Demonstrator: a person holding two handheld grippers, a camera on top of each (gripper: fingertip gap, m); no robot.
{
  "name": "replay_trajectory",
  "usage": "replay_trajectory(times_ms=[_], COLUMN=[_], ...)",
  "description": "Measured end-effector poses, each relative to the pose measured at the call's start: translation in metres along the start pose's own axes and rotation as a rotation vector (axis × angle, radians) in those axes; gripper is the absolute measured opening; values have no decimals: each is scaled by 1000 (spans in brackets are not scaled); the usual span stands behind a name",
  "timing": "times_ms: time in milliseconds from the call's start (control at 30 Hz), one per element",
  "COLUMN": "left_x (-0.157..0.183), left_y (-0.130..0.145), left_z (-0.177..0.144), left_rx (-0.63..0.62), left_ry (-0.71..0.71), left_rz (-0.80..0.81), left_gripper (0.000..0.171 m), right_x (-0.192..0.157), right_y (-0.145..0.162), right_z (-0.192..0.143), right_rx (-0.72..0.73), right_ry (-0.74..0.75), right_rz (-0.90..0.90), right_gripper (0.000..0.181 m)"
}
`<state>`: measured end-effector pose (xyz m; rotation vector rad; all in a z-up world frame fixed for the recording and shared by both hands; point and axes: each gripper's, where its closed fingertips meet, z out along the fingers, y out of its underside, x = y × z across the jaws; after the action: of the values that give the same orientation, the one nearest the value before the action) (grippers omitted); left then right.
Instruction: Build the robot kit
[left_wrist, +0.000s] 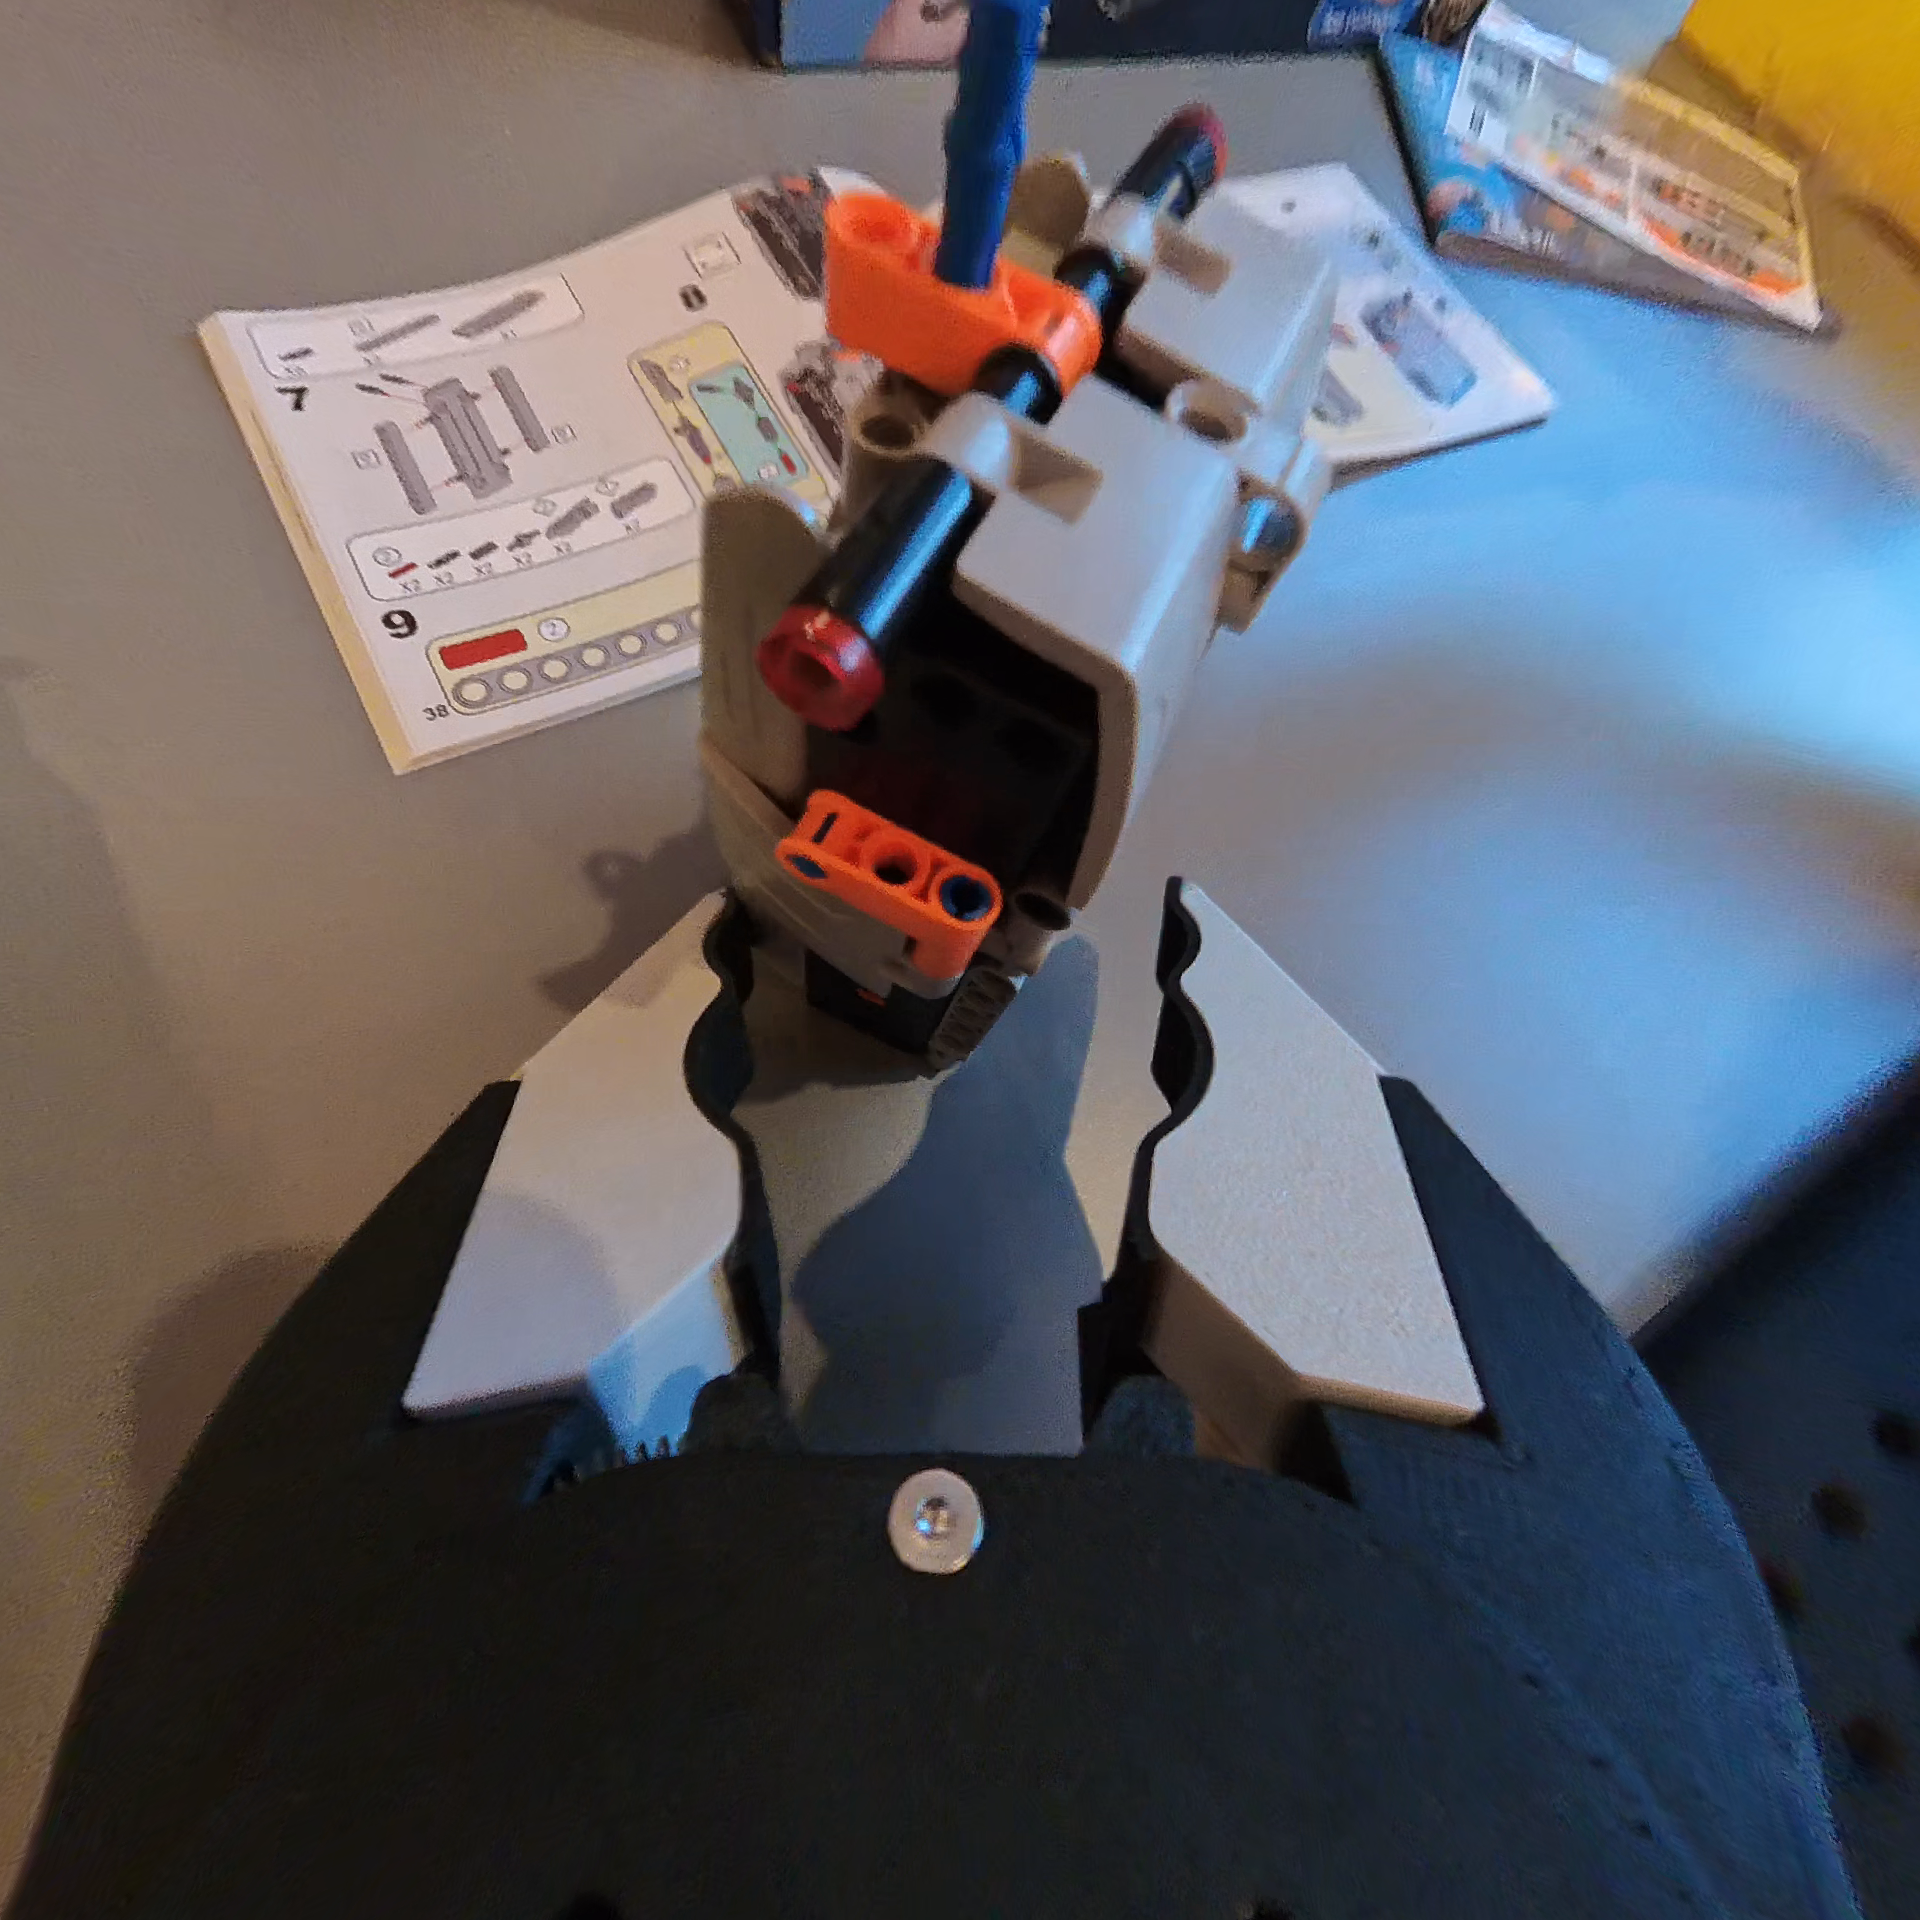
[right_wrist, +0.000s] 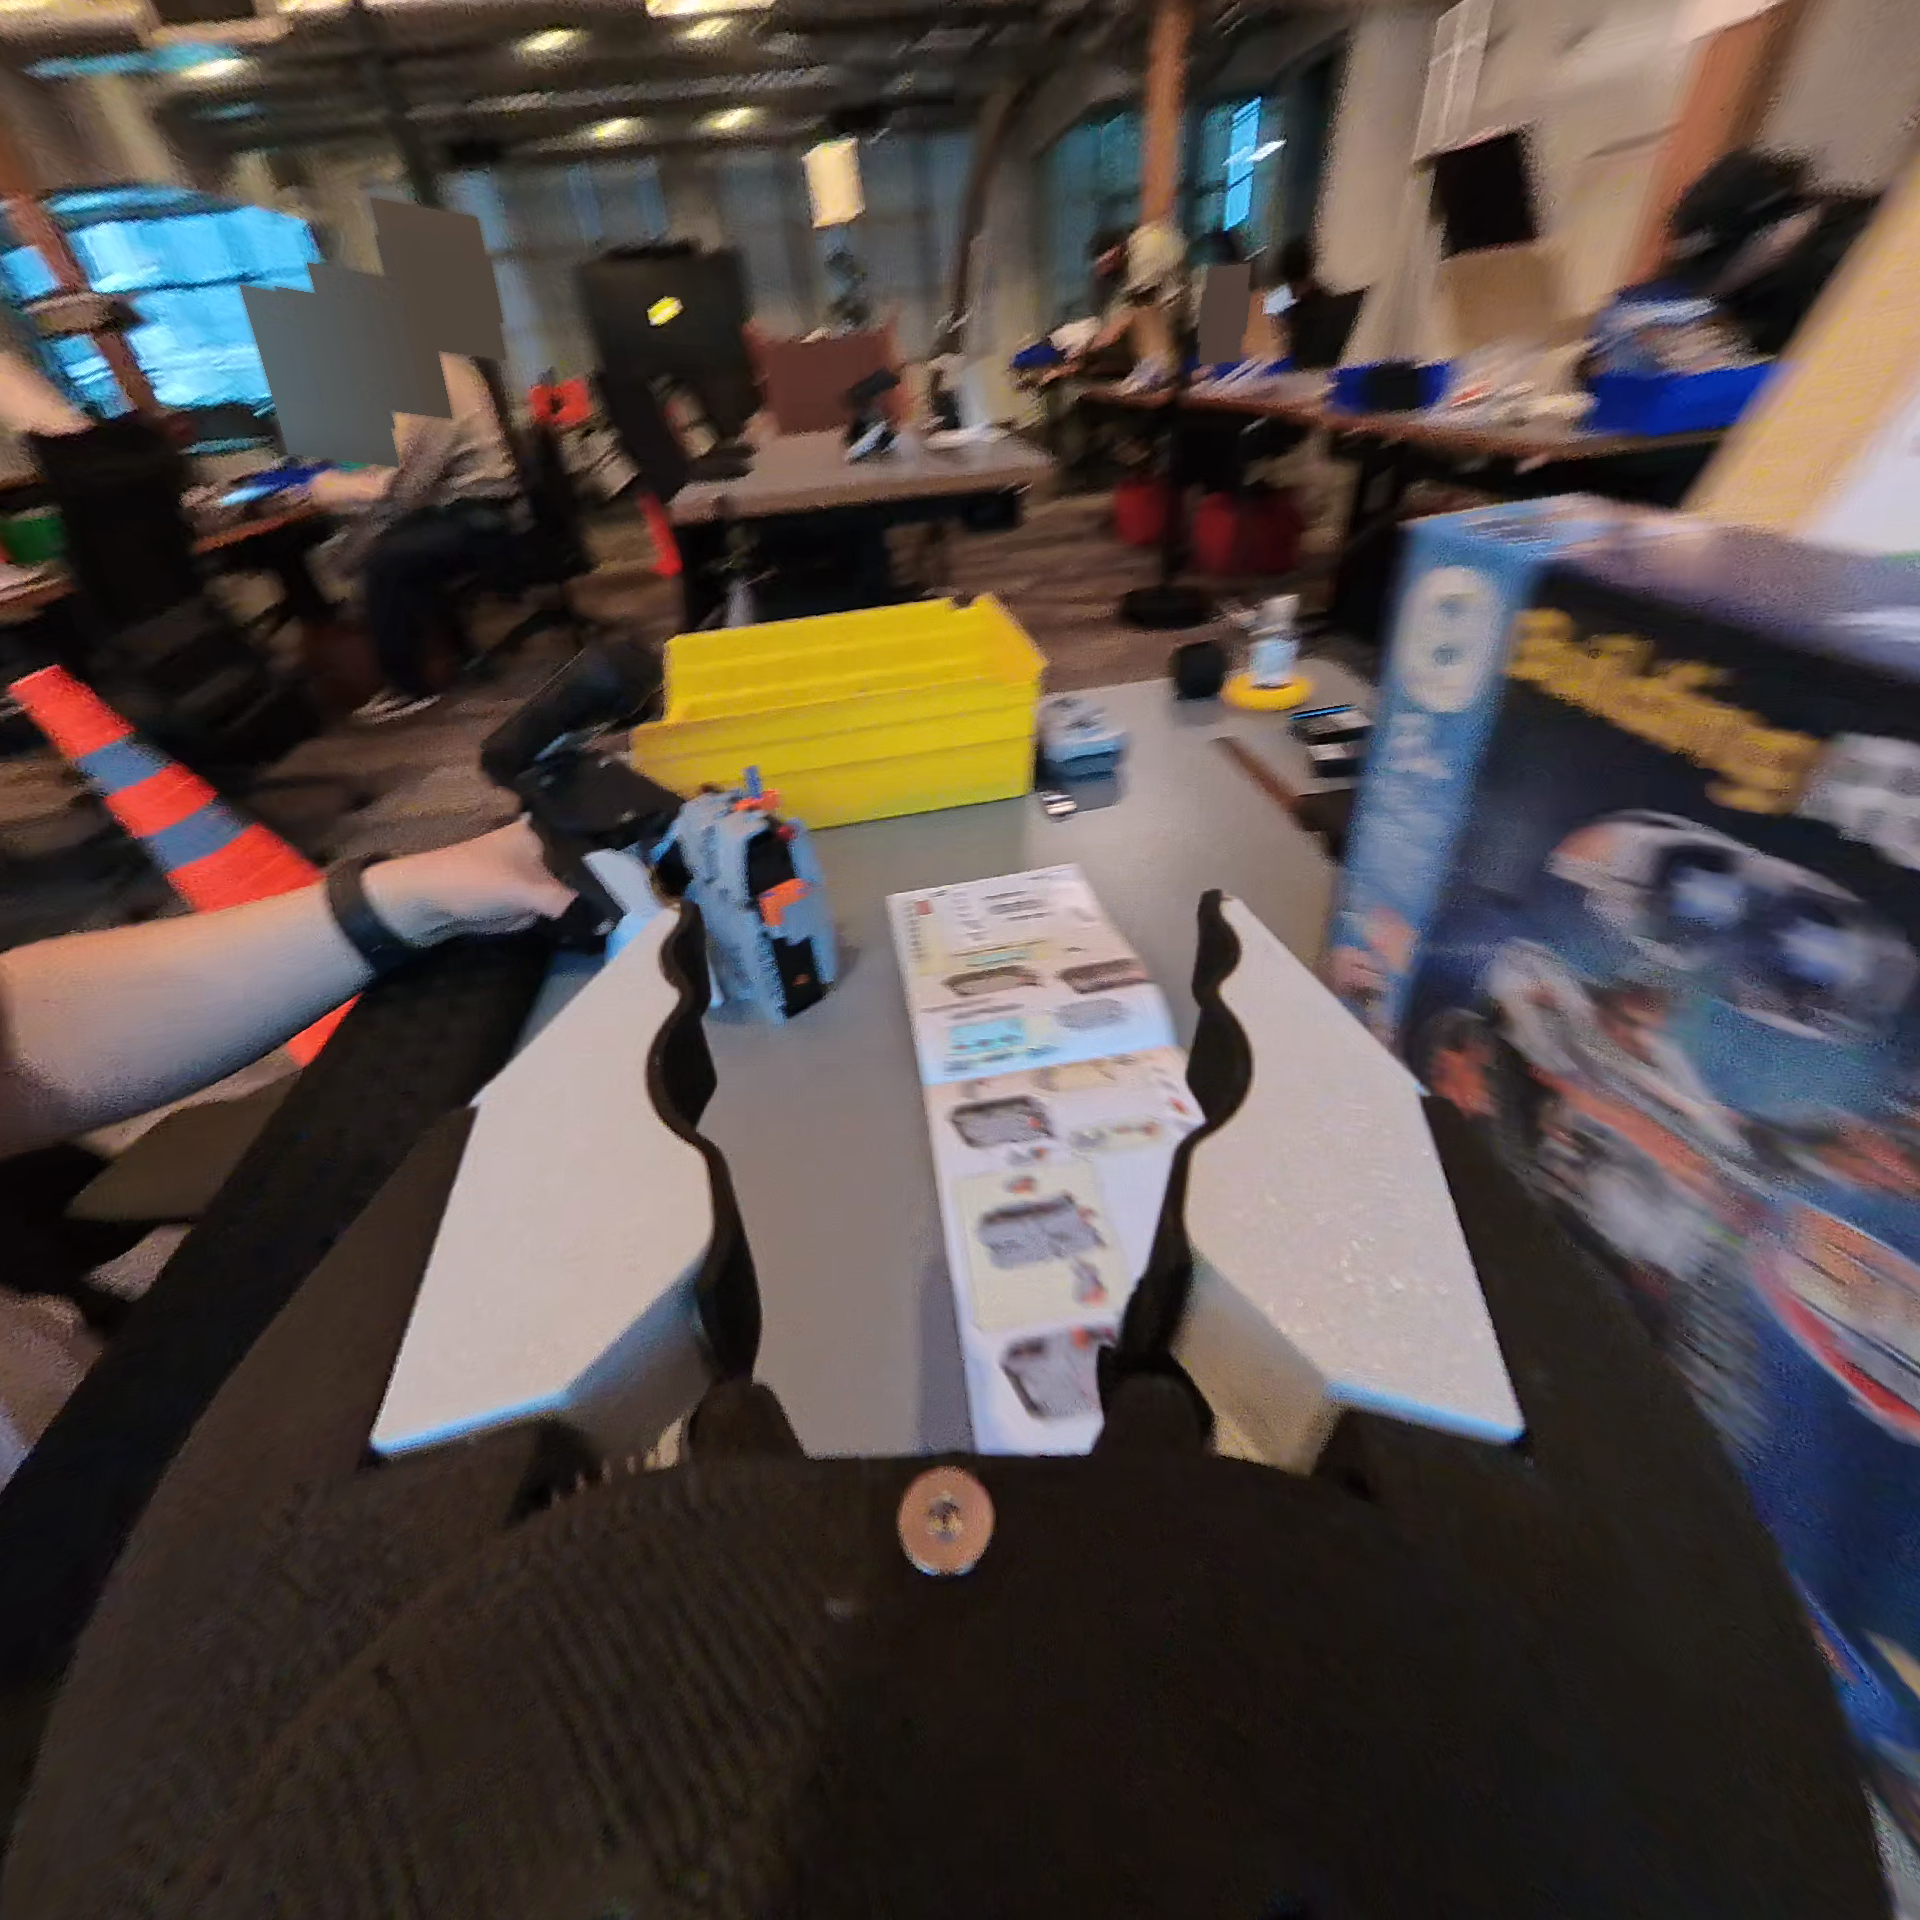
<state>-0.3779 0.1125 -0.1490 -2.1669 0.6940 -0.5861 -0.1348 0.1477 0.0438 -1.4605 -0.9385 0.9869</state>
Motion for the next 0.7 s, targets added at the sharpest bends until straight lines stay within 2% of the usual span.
replay_trajectory(times_ms=[133, 267, 467, 600, 700], left_x=[-8, -9, -7, -7, -9], left_y=[5, -1, -5, -4, -3], left_z=[6, 12, 19, 18, 16], left_rx=[-56, -44, -36, -38, -38], left_ry=[-29, -2, -31, -35, -53], left_rz=[88, 85, 93, 105, 102], left_gripper=[67, 60, 61, 64, 60], right_x=[29, 43, 54, 51, 49], right_y=[-17, -29, -20, -8, 0], right_z=[-68, -97, -85, -66, -56], right_rx=[135, 279, 257, 176, 121], right_ry=[165, 212, 233, 195, 184], right_rz=[27, 57, 60, 56, 43], right_gripper=[93, 91, 89, 89, 89])
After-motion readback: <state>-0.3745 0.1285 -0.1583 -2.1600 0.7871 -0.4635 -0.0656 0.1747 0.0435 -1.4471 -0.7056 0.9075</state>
